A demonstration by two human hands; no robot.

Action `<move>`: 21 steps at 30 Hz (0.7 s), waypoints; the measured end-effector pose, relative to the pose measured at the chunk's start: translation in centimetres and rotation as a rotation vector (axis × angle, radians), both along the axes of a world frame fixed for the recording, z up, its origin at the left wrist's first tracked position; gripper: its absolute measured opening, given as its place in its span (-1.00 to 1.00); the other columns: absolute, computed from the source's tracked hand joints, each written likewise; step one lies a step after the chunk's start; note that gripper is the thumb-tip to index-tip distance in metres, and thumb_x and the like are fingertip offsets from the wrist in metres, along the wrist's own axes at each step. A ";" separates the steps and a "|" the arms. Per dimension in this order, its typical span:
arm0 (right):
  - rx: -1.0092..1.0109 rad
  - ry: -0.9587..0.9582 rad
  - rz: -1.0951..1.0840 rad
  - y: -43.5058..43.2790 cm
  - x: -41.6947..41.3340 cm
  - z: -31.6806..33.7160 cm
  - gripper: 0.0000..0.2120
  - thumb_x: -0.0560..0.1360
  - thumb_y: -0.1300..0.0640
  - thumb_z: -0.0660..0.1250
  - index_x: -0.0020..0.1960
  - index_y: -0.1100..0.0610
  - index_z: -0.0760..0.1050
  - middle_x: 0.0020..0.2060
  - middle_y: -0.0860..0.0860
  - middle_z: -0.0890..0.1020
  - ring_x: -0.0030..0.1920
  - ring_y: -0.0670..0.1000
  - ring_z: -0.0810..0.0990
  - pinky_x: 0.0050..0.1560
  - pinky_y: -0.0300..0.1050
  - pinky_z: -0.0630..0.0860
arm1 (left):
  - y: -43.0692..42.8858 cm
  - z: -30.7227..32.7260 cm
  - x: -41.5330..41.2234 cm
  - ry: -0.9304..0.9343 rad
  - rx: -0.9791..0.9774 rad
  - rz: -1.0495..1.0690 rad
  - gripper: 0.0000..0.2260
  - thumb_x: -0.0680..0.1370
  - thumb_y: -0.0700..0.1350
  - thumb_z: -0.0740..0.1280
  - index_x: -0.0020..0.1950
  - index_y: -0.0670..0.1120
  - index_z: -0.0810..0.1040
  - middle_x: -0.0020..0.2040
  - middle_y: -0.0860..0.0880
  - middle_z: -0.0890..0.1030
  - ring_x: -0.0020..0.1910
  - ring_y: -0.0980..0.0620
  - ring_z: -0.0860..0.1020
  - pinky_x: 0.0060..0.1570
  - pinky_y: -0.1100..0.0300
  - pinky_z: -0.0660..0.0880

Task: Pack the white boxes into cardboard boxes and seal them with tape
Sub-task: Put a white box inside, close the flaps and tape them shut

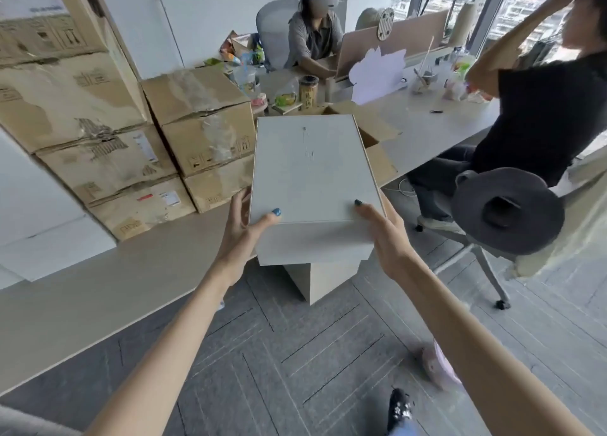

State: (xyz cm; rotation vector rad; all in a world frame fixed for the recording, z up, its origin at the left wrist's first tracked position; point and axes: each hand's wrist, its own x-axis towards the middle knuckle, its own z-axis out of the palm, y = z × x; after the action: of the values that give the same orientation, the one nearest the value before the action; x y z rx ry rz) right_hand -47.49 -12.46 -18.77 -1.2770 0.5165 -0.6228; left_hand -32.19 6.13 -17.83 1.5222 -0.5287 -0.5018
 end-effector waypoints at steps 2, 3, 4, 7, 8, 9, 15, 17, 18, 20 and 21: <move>-0.011 0.002 0.038 -4.8 0.5 0.1 -0.59 0.56 0.19 0.32 0.38 -0.03 0.45 0.21 0.03 0.63 0.22 0.09 0.60 0.18 0.04 0.54 | -4.2 -0.4 -0.3 0.007 -0.004 0.043 -0.44 0.49 -0.12 0.45 0.43 0.05 0.32 0.15 0.28 0.57 0.07 0.31 0.58 -0.17 0.40 0.51; -0.014 0.005 0.062 -7.2 0.8 0.1 -0.60 0.56 0.20 0.32 0.37 -0.03 0.47 0.21 0.03 0.63 0.22 0.09 0.60 0.18 0.04 0.54 | -6.3 -0.4 -0.5 0.011 -0.001 0.062 -0.42 0.46 -0.08 0.46 0.42 0.07 0.32 0.11 0.32 0.58 0.06 0.32 0.58 -0.15 0.38 0.52; -0.016 0.012 0.085 -9.6 1.1 0.0 -0.61 0.56 0.21 0.32 0.36 -0.02 0.48 0.20 0.05 0.63 0.22 0.10 0.60 0.17 0.05 0.54 | -8.4 -0.5 -0.6 0.020 0.003 0.082 -0.40 0.41 -0.03 0.45 0.40 0.09 0.32 0.07 0.35 0.58 0.06 0.32 0.58 -0.11 0.34 0.51; -0.018 0.027 0.154 -15.8 2.2 0.4 -0.64 0.56 0.20 0.32 0.33 -0.01 0.49 0.19 0.07 0.64 0.22 0.14 0.60 0.19 0.08 0.53 | -13.7 -0.7 -0.8 0.036 0.006 0.140 -0.39 0.37 0.00 0.44 0.39 0.09 0.32 0.02 0.39 0.59 0.06 0.34 0.57 -0.02 0.25 0.48; -0.023 0.031 0.178 -17.6 2.7 0.5 -0.64 0.56 0.20 0.31 0.33 -0.02 0.50 0.19 0.06 0.64 0.22 0.14 0.59 0.20 0.09 0.53 | -15.3 -0.8 -0.6 0.043 0.009 0.160 -0.37 0.38 -0.01 0.44 0.41 0.08 0.31 0.02 0.39 0.60 0.06 0.33 0.57 -0.01 0.25 0.47; -0.031 0.033 0.201 -19.3 3.3 0.6 -0.65 0.56 0.20 0.31 0.32 -0.03 0.50 0.19 0.06 0.64 0.22 0.13 0.59 0.21 0.09 0.52 | -16.7 -0.9 -0.3 0.051 0.013 0.180 -0.36 0.39 -0.01 0.44 0.43 0.07 0.30 0.03 0.37 0.60 0.07 0.33 0.57 -0.02 0.26 0.47; 0.004 0.061 0.260 -27.9 9.0 0.5 -0.62 0.55 0.18 0.32 0.34 -0.09 0.49 0.20 -0.02 0.64 0.23 0.07 0.59 0.31 0.15 0.47 | -24.5 -0.2 3.5 0.058 0.041 0.266 -0.49 0.46 -0.11 0.48 0.31 0.15 0.36 0.00 0.38 0.60 0.02 0.33 0.58 -0.10 0.33 0.48; 0.009 0.054 0.271 -30.3 11.4 0.4 -0.59 0.53 0.15 0.35 0.36 -0.05 0.48 0.20 -0.02 0.64 0.25 0.07 0.58 0.34 0.14 0.44 | -27.0 -0.1 5.6 0.056 0.041 0.283 -0.51 0.38 -0.06 0.47 0.22 0.23 0.38 0.06 0.29 0.62 0.04 0.29 0.59 -0.10 0.36 0.49; 0.005 0.055 0.268 -31.5 12.7 0.4 -0.57 0.50 0.13 0.37 0.36 -0.04 0.48 0.20 -0.02 0.64 0.26 0.07 0.57 0.35 0.13 0.43 | -28.1 -0.2 6.8 0.052 0.038 0.291 -0.51 0.37 -0.03 0.46 0.23 0.23 0.39 0.11 0.23 0.61 0.08 0.25 0.59 -0.07 0.35 0.48; 0.008 0.063 0.269 -33.6 15.1 0.5 -0.59 0.51 0.14 0.37 0.35 -0.02 0.49 0.19 -0.02 0.65 0.25 0.07 0.58 0.34 0.09 0.45 | -30.1 -0.4 9.1 0.042 0.027 0.316 -0.47 0.37 -0.01 0.47 0.30 0.16 0.40 0.18 0.15 0.59 0.14 0.19 0.58 0.01 0.25 0.46; 0.014 0.065 0.275 -34.6 16.4 0.6 -0.62 0.53 0.17 0.35 0.34 -0.01 0.50 0.17 -0.02 0.65 0.23 0.08 0.59 0.30 0.07 0.46 | -31.0 -0.4 10.2 0.038 0.029 0.326 -0.45 0.37 -0.01 0.47 0.33 0.13 0.39 0.16 0.18 0.59 0.15 0.19 0.58 0.03 0.22 0.46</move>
State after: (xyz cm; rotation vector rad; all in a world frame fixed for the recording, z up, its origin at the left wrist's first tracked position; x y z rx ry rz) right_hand -31.13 -47.09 -18.14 -1.3295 0.3885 -0.3484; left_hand -22.02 -24.83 -18.20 1.5859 -0.2373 -0.2850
